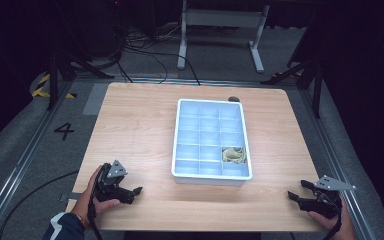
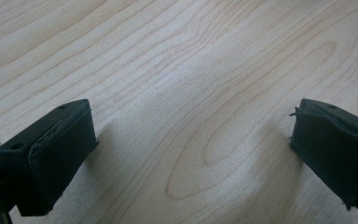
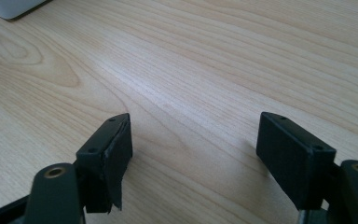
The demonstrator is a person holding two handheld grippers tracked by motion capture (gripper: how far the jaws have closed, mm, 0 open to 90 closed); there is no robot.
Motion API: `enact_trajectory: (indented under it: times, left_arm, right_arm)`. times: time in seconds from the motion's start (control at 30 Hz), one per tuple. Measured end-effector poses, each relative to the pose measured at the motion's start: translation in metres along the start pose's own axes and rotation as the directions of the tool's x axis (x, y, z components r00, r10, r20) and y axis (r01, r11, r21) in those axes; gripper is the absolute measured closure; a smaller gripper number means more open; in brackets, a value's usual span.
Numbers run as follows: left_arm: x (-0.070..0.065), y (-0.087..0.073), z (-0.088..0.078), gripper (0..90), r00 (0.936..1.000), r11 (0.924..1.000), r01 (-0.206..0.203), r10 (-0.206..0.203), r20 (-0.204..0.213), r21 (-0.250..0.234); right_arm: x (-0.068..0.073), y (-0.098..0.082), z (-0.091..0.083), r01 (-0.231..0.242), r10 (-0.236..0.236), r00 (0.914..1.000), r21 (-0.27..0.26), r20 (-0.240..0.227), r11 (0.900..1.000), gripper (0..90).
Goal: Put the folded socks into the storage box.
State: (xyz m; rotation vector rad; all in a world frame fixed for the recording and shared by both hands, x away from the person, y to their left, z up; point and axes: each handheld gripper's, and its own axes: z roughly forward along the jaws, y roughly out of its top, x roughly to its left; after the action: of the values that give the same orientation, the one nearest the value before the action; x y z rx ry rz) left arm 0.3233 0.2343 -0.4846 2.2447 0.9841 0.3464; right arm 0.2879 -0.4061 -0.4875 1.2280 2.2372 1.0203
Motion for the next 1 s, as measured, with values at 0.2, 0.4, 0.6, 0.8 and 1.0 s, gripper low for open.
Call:
enact_trajectory:
  times: [0.2, 0.4, 0.6, 0.8, 1.0]
  left_arm:
    - [0.0011, 0.0009, -0.0002, 0.0, 0.9999, 0.9999, -0.011, 0.011, -0.009, 0.008]
    - [0.0007, 0.0009, -0.0001, 0.1, 0.9999, 1.0000, -0.007, 0.007, -0.010, 0.006]
    - [0.0003, 0.0009, 0.0000, 0.2, 0.9999, 1.0000, -0.003, 0.003, -0.014, 0.005]
    - [0.0003, 0.0009, 0.0000, 0.2, 0.9999, 1.0000, -0.003, 0.003, -0.014, 0.005]
    - [0.0000, 0.0010, 0.0003, 0.1, 0.9999, 1.0000, 0.004, -0.003, -0.014, 0.007]
  right_arm:
    - [-0.0007, -0.0006, -0.0007, -0.018, 0.018, 0.9996, 0.000, 0.022, 1.000, 27.3]
    - [-0.0011, -0.0007, -0.0008, -0.021, 0.021, 0.9995, 0.000, 0.025, 1.000, 27.7]
    - [-0.0014, -0.0007, -0.0009, -0.030, 0.030, 0.9991, -0.002, 0.029, 1.000, 28.1]
    - [-0.0012, -0.0007, -0.0010, -0.036, 0.036, 0.9989, -0.003, 0.031, 0.999, 28.1]
    - [-0.0013, -0.0007, -0.0009, -0.039, 0.039, 0.9987, -0.004, 0.034, 0.999, 28.1]
